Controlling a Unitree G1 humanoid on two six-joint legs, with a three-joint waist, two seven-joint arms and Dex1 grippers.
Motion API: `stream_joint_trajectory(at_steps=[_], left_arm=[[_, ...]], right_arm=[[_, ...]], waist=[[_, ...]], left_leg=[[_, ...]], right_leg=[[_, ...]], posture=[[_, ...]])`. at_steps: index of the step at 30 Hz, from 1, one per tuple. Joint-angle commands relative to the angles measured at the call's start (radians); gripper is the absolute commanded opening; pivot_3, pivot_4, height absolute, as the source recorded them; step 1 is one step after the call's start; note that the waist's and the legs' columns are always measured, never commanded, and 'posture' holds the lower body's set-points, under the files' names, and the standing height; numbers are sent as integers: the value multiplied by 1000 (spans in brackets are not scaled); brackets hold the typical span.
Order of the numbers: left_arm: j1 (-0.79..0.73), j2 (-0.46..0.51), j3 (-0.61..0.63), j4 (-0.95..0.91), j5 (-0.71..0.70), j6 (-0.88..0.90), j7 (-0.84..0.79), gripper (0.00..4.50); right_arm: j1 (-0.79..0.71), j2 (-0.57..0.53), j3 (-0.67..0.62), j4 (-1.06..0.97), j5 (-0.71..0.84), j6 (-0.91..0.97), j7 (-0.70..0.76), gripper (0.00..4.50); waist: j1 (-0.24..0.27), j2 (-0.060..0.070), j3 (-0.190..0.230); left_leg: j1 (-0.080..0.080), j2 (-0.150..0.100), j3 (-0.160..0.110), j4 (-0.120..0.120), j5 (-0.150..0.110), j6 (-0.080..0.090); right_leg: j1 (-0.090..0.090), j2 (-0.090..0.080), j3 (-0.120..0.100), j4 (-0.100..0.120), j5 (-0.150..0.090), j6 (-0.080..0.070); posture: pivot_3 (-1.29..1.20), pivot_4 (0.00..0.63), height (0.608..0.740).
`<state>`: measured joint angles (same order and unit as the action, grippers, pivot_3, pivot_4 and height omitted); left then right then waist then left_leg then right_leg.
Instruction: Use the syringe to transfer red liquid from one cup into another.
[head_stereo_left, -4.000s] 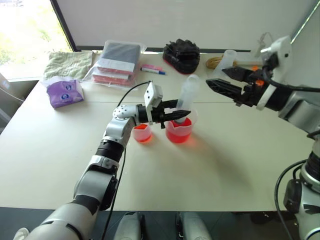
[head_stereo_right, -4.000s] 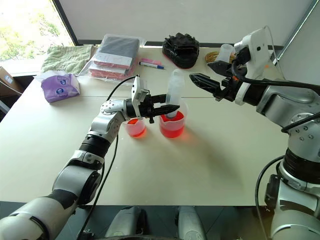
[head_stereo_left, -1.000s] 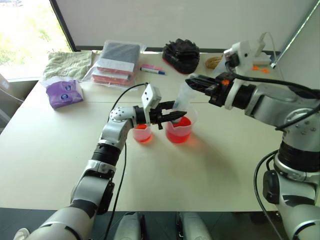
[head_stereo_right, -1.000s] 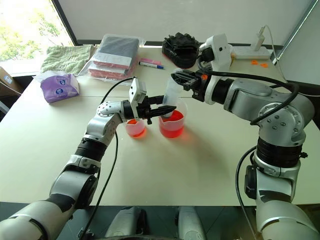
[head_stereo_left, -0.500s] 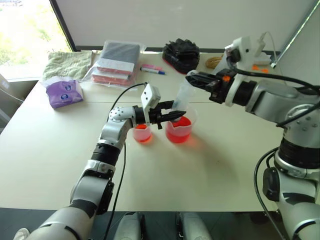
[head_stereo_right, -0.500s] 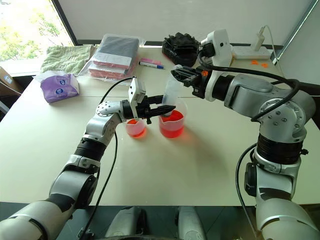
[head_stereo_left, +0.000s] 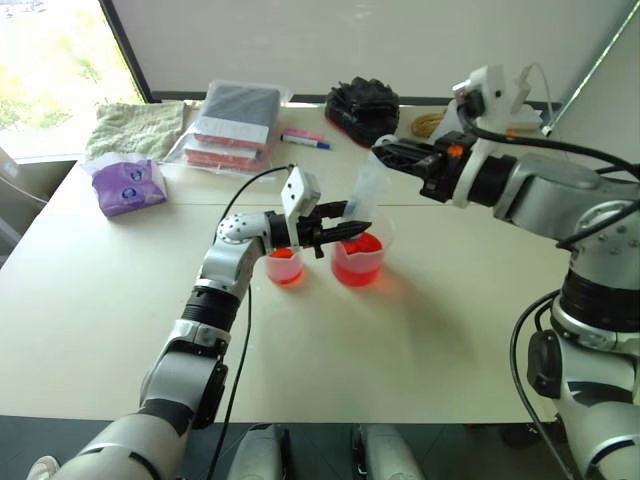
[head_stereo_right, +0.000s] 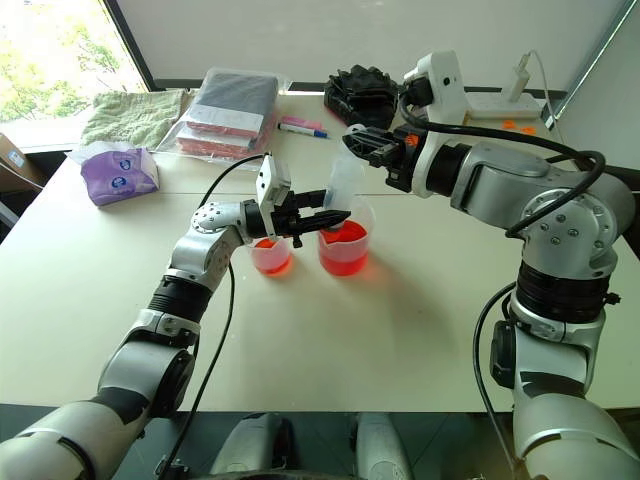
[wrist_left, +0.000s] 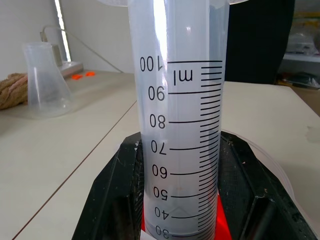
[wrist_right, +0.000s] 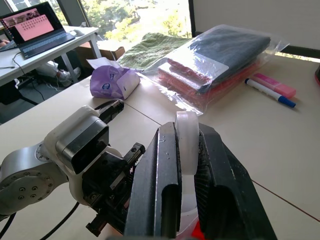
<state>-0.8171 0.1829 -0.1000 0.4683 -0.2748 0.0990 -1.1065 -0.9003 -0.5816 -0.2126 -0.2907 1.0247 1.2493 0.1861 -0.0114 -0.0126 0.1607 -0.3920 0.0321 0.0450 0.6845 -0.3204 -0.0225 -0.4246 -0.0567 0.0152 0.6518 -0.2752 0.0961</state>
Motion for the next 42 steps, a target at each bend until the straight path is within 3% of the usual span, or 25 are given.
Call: stream_joint_trajectory(at_steps=[1,17,20,25,35,42], left_arm=[[29,-7,-55,-19,16,-10,-47,1475],[30,-7,-52,-24,12,-8,-46,1475],[30,-6,-52,-24,12,-7,-46,1475],[32,-5,-53,-29,10,-7,-47,1475],[27,-8,-43,-22,5,-16,-40,1475],[-23,-48,55,-51,-105,36,-2,1475]], right_arm=[[-73,-37,-116,-6,-37,-95,-36,79],[-51,-31,-117,-24,-7,-76,-30,79],[-44,-31,-114,-28,2,-72,-29,1242],[-35,-33,-113,-36,16,-62,-33,3727],[-37,-35,-125,-36,36,-71,-32,3727],[-35,-36,-126,-32,37,-80,-31,3727]], waist=[[0,0,0],[0,0,0],[3,0,0],[1,0,0],[1,0,0],[1,0,0]], left_leg=[[0,0,0,0,0,0],[0,0,0,0,0,0],[0,0,0,0,0,0],[0,0,0,0,0,1],[0,0,0,0,0,1],[0,0,0,0,0,1]], right_leg=[[0,0,0,0,0,0],[0,0,0,0,0,0],[0,0,0,0,0,0],[0,-1,0,-1,0,0],[0,0,0,0,0,0],[0,-1,0,-1,0,0]], posture=[[0,150,740],[0,150,740],[0,150,740],[0,150,740],[0,150,740],[0,150,740]])
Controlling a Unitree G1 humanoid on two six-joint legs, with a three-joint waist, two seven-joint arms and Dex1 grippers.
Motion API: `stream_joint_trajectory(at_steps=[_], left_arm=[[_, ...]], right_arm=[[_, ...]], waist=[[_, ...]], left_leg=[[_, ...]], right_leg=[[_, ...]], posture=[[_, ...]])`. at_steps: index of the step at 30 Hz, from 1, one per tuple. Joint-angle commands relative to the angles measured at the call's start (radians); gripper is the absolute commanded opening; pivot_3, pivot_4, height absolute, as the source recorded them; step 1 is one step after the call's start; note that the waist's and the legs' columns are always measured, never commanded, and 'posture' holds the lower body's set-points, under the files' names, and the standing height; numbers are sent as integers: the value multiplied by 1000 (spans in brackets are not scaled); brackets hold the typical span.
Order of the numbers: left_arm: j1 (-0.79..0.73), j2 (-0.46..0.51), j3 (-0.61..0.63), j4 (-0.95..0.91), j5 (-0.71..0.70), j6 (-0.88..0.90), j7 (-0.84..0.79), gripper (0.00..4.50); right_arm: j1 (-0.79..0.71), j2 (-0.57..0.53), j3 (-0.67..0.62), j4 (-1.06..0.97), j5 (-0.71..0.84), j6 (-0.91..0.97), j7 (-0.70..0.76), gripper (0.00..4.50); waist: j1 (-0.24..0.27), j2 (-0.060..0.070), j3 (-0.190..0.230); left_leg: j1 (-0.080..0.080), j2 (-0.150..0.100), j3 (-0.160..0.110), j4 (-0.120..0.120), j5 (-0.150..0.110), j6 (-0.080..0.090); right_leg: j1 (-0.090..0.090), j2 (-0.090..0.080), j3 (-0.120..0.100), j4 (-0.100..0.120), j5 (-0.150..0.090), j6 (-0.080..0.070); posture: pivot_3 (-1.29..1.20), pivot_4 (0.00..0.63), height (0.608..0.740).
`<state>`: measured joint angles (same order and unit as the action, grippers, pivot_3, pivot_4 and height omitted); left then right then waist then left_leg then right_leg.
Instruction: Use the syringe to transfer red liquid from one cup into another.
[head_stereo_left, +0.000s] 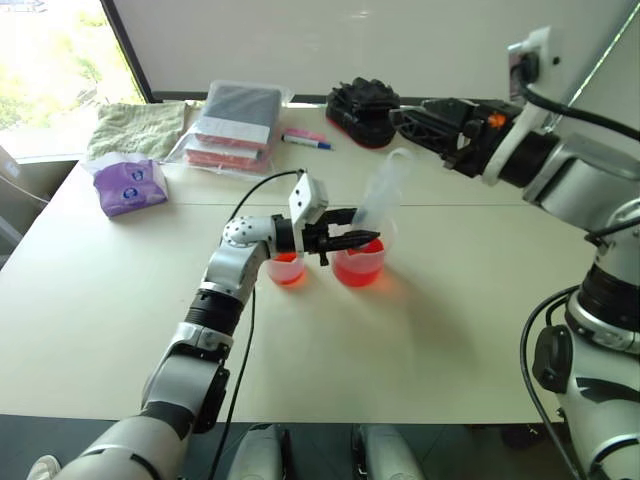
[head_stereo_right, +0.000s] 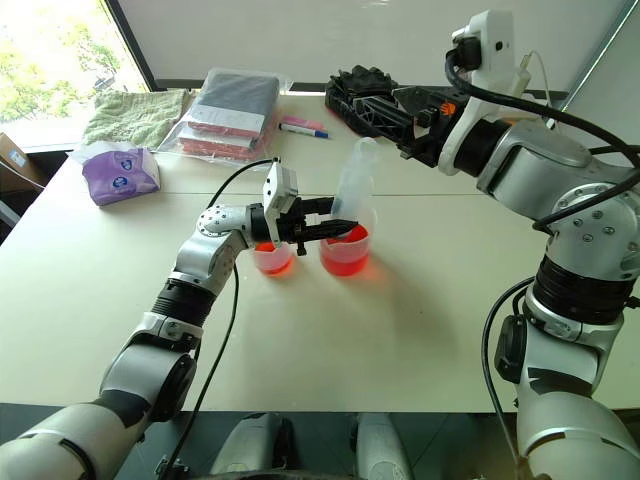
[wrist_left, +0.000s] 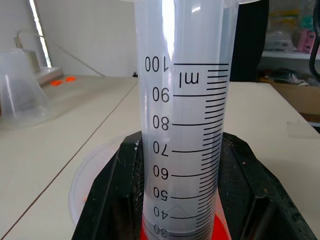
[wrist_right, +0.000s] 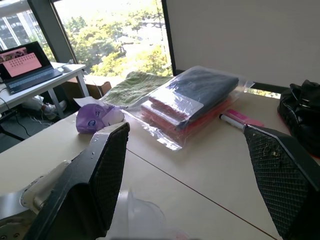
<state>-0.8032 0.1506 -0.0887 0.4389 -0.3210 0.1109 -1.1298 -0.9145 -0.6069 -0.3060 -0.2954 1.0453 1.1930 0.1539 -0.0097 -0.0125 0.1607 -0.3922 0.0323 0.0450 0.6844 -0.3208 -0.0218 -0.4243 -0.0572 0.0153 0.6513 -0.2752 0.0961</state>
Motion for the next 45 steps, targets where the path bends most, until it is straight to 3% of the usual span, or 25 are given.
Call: stream_joint_trajectory(at_steps=[1,12,18,25,30,36,45], left_arm=[[-47,-17,55,-23,-67,33,30,1475],[-121,-21,126,-115,-167,145,110,1475],[-142,59,168,-196,-208,212,134,1475],[-132,148,272,-265,-341,408,212,1475],[-34,247,275,-363,-363,477,188,1475],[90,319,233,-420,-300,415,151,1475],[171,302,202,-372,-202,250,160,1475]], right_arm=[[-20,-10,-33,-27,16,-25,1,3727],[-16,-6,-27,-20,11,-34,9,3727],[-16,2,-21,-16,7,-40,16,3727],[-19,23,6,8,-10,-64,43,3727],[-29,31,25,29,-22,-79,66,3727],[-40,39,42,50,-33,-87,91,3727],[-80,63,64,54,-4,-65,118,3727]], waist=[[-1,0,0],[-2,0,0],[-3,0,0],[-4,0,0],[-5,0,0],[-2,0,0],[-3,0,0]], left_leg=[[0,0,0,0,0,0],[0,0,0,0,0,0],[0,0,0,0,0,0],[0,1,0,-1,0,0],[0,1,-1,-1,0,0],[0,1,0,-1,0,0],[0,0,0,-1,0,0]], right_leg=[[0,0,0,0,0,0],[0,0,0,0,0,0],[0,0,0,0,0,0],[0,0,0,0,0,0],[-1,0,0,0,0,0],[-1,0,0,-1,0,0],[-1,0,0,-1,0,0]], posture=[[0,150,740],[0,150,740],[0,150,740],[0,150,740],[0,150,740],[0,150,740],[0,150,740]])
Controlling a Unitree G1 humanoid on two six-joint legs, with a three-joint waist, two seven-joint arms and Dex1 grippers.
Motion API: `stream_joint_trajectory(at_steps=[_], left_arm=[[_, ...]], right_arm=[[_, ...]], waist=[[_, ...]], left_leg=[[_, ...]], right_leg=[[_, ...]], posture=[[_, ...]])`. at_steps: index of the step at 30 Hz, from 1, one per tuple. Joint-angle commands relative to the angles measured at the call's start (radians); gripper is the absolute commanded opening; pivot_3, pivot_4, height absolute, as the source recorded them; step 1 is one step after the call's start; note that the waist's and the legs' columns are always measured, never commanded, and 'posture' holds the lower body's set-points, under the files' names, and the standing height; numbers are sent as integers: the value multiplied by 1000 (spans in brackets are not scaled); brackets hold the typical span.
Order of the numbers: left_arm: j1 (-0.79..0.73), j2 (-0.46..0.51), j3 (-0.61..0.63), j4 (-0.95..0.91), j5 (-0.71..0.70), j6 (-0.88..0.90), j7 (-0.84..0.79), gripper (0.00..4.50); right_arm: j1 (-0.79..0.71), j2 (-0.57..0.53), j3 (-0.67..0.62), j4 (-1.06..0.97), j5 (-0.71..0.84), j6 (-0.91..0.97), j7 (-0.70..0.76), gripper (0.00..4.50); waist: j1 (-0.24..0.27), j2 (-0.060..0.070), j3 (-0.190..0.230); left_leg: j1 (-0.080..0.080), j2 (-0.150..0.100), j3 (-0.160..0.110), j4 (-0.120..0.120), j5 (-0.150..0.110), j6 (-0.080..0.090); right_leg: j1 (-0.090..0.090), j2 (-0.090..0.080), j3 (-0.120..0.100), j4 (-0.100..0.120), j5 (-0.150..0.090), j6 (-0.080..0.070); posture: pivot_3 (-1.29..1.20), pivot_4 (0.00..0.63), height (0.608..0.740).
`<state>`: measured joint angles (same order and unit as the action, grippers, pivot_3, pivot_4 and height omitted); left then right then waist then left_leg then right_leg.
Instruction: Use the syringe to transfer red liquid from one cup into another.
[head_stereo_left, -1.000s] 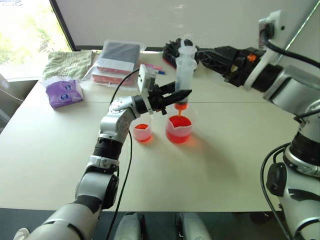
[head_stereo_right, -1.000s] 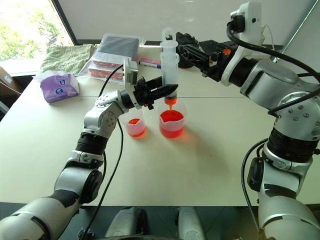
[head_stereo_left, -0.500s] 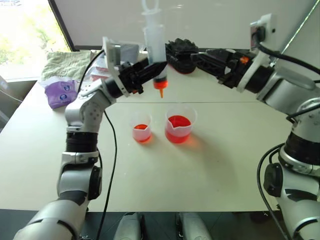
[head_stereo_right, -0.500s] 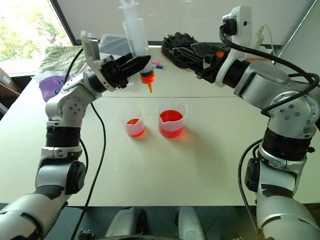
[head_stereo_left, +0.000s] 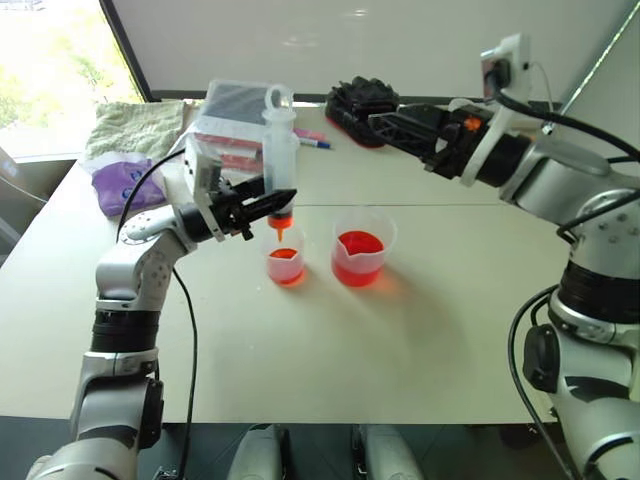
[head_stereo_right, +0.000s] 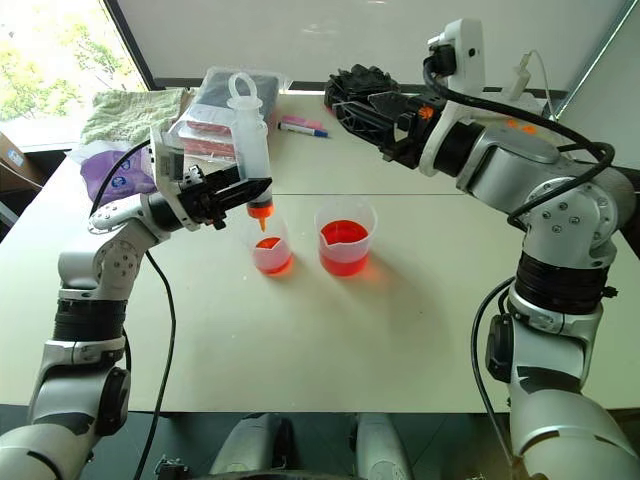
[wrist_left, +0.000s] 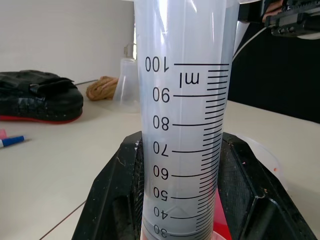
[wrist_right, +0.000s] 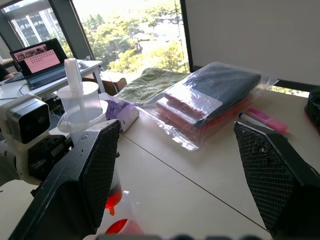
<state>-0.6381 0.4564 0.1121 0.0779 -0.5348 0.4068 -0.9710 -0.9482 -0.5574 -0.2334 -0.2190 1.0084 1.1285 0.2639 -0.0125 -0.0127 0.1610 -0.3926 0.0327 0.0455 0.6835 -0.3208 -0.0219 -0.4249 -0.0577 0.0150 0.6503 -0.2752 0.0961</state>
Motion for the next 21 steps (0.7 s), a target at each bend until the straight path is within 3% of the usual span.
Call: stream_joint_trajectory(at_steps=[1,13,21], left_arm=[[12,-7,-2,-11,16,-53,2,1475],[41,-23,-15,-3,42,-104,14,1475],[48,-28,-17,-5,55,-124,22,1475]], right_arm=[[-60,24,-8,-18,41,3,5,3727],[-217,140,11,69,106,54,-32,3727],[-207,182,94,54,61,108,-66,3727]], waist=[[-1,0,0],[-2,0,0],[-1,0,0]], left_leg=[[0,0,0,0,0,0],[0,1,0,0,0,0],[0,1,0,0,0,0]], right_leg=[[0,0,0,0,0,0],[0,0,0,0,0,0],[0,-1,-1,0,0,0]], posture=[[0,150,740],[0,150,740],[0,150,740]])
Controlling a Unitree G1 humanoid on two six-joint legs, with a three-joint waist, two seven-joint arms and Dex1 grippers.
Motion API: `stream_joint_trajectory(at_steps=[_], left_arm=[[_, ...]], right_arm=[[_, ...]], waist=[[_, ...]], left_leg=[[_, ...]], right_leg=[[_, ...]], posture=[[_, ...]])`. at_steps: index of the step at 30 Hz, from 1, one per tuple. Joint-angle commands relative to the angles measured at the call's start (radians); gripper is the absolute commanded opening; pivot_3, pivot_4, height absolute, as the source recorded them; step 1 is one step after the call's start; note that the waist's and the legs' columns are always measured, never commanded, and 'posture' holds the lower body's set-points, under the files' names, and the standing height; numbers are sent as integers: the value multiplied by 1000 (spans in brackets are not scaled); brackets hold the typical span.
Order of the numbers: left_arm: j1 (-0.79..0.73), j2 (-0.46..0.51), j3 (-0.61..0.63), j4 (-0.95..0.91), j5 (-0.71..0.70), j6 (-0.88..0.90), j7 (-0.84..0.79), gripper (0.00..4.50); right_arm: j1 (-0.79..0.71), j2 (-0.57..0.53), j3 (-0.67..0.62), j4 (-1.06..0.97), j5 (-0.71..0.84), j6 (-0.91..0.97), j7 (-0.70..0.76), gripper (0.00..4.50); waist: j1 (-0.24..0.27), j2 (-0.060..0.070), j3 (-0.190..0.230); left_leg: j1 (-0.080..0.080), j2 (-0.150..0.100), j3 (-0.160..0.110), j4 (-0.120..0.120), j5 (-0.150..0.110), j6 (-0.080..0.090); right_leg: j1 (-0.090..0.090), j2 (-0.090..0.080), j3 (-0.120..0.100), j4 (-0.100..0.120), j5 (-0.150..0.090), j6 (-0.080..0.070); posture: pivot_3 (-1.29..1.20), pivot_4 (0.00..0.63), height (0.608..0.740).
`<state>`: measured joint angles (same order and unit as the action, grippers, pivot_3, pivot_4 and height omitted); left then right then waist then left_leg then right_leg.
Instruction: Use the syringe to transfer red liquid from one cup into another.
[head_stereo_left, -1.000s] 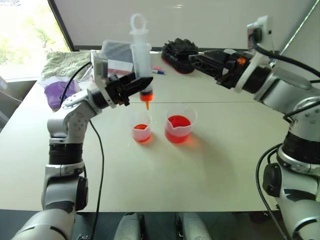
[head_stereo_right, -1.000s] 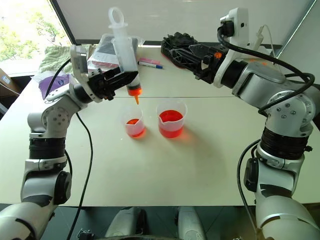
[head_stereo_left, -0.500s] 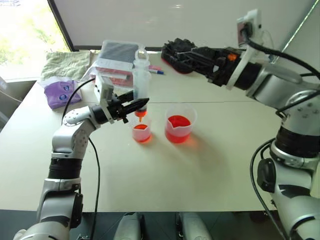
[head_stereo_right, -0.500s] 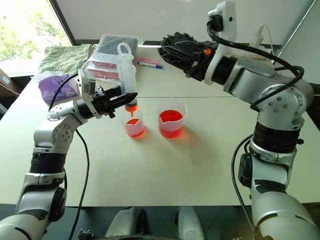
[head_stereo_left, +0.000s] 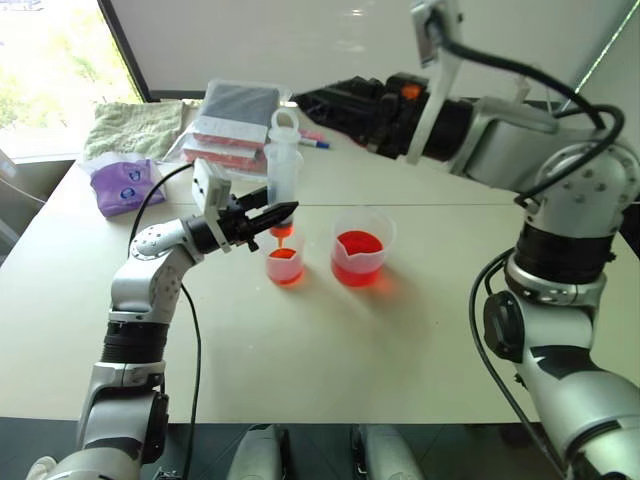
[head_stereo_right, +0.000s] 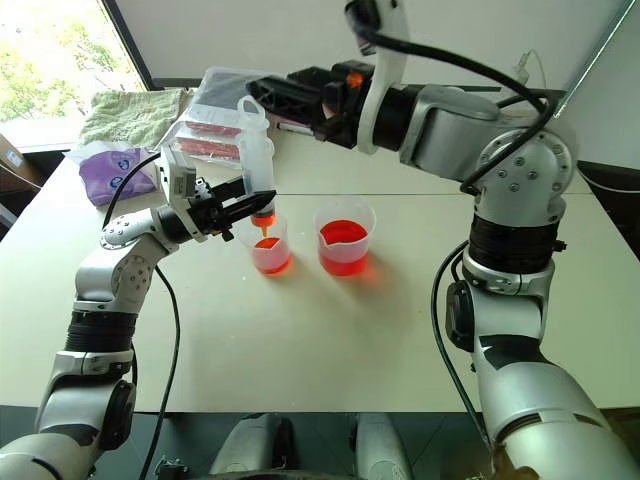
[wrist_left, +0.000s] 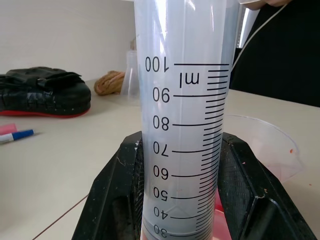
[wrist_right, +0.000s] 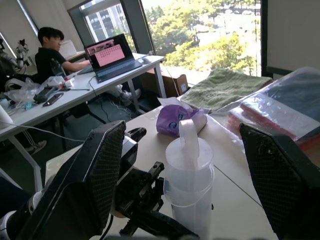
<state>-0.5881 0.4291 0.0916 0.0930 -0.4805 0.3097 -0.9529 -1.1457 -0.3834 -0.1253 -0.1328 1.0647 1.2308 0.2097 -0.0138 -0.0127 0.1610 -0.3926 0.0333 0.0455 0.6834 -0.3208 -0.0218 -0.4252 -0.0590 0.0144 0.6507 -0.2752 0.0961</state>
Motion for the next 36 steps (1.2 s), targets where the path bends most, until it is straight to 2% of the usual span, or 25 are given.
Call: stream_joint_trajectory(at_steps=[1,16,23,33,36], left_arm=[[-2,-1,3,-20,1,-28,4,1475],[2,-5,4,-22,11,-38,8,1475],[3,-8,3,-24,12,-42,14,1475],[5,-9,3,-27,15,-46,16,1475],[2,-10,2,-20,17,-51,13,1475]], right_arm=[[-10,14,-13,-34,4,11,-18,3727],[-12,139,26,14,-199,-3,-181,3727],[-13,144,84,12,-331,-34,-189,3727],[-31,210,110,-10,-432,-55,-212,3727],[-35,231,123,0,-463,-71,-204,3035]], waist=[[0,0,0],[-4,0,0],[-5,0,0],[-6,0,0],[-6,0,0]], left_leg=[[0,0,0,0,0,0],[0,0,0,0,0,0],[0,-1,0,0,0,0],[0,0,0,0,0,0],[0,-1,0,0,0,0]], right_leg=[[0,0,0,0,0,0],[0,-1,-1,0,0,0],[0,-1,-1,0,0,0],[0,-1,-1,0,0,0],[0,0,-1,0,0,0]], posture=[[0,150,740],[0,150,740],[0,150,740],[0,150,740],[0,150,740]])
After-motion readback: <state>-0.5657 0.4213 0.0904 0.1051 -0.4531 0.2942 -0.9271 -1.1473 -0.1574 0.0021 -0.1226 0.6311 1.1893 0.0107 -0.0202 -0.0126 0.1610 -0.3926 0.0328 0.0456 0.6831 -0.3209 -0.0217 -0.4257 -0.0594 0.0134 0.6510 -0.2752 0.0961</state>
